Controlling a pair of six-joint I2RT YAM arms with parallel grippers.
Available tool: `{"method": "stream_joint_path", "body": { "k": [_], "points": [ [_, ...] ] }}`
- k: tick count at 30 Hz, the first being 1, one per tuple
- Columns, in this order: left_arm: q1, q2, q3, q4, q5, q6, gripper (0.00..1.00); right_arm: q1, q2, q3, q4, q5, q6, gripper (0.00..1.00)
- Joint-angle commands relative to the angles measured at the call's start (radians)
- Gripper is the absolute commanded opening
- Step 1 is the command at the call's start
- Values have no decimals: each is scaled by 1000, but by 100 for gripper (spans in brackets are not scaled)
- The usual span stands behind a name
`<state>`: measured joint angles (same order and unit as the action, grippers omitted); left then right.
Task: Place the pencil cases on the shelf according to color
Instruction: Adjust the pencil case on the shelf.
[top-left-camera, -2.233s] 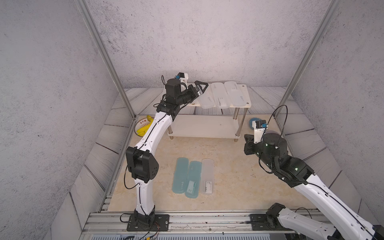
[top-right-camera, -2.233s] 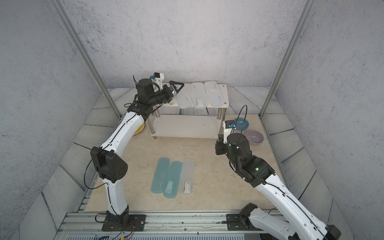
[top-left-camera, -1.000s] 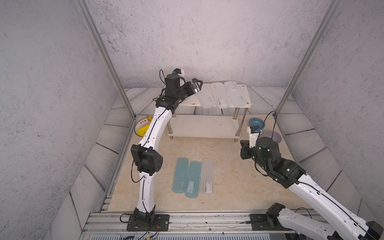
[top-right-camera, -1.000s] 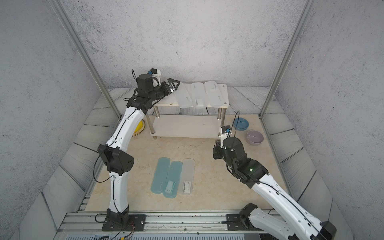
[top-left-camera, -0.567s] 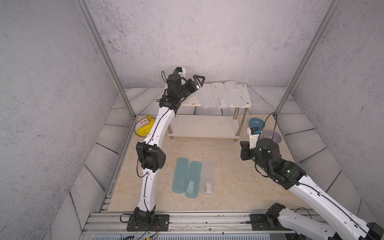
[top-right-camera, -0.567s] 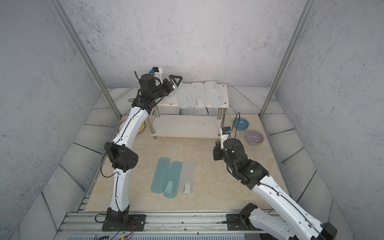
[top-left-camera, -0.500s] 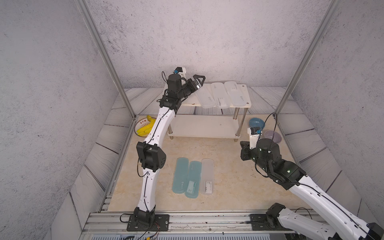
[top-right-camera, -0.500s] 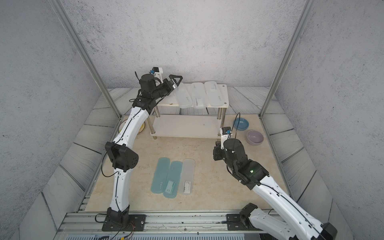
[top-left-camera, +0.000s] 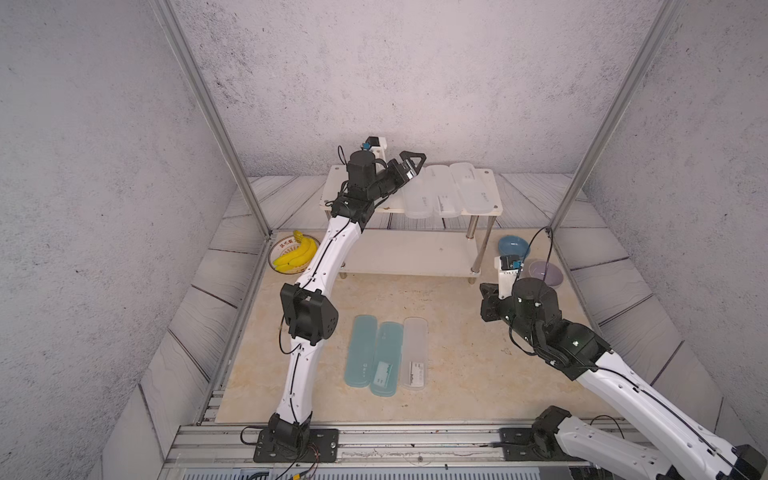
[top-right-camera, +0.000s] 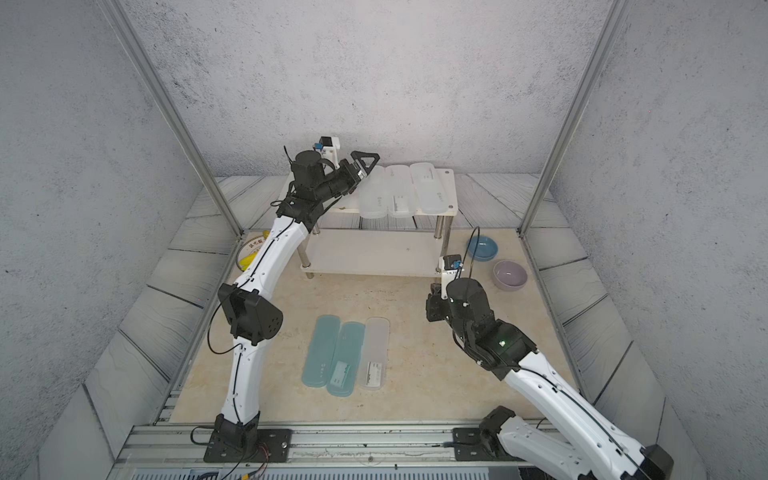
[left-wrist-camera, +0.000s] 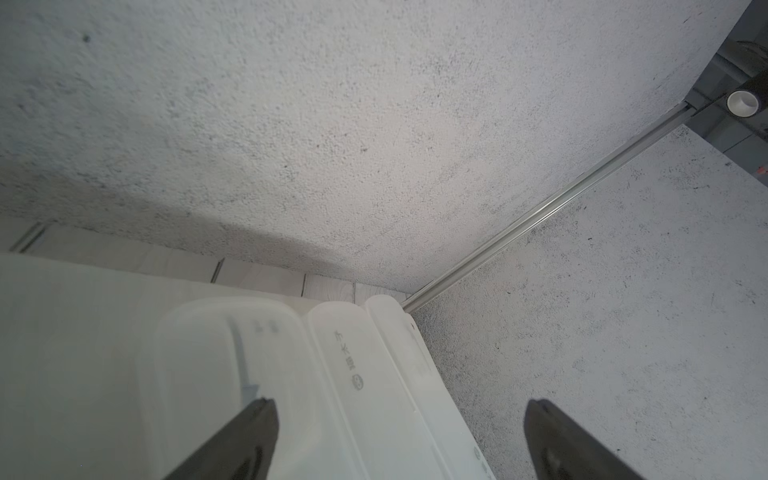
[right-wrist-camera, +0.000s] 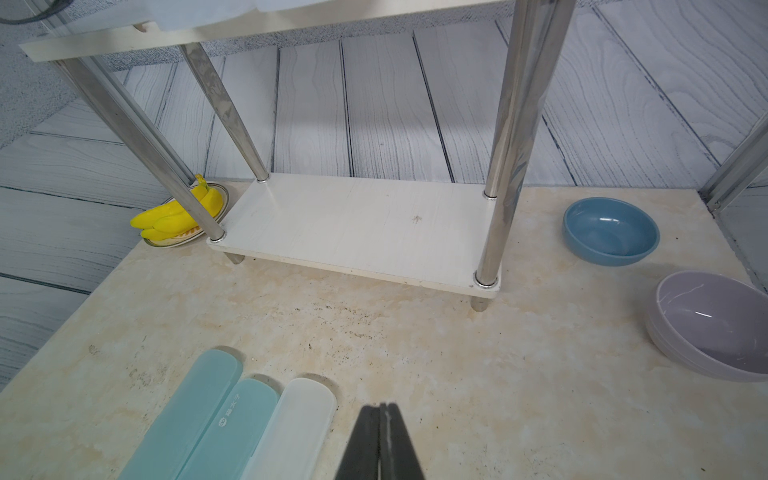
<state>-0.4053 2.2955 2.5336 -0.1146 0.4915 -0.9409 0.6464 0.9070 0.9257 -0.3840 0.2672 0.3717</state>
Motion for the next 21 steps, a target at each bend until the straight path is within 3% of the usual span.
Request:
{"method": "stream_joint_path", "body": {
  "k": [1,7,13,16,21],
  "points": [
    [-8,23,16,5,27,-1,99,-1,-7,-12,25,-3,21,10],
    [26,-36,16,-104,-22,103,99,1,1,-11,31,-11,19,11],
    [135,-167,-41,-237,-51,219,99,-1,14,-12,49,-19,14,25],
    [192,-290,-178,-252,-71,295,99,-1,34,-7,58,-30,13,30],
    [272,-572,-567,-98,-77,368,99,0,72,0,81,-54,18,35]
  ]
}}
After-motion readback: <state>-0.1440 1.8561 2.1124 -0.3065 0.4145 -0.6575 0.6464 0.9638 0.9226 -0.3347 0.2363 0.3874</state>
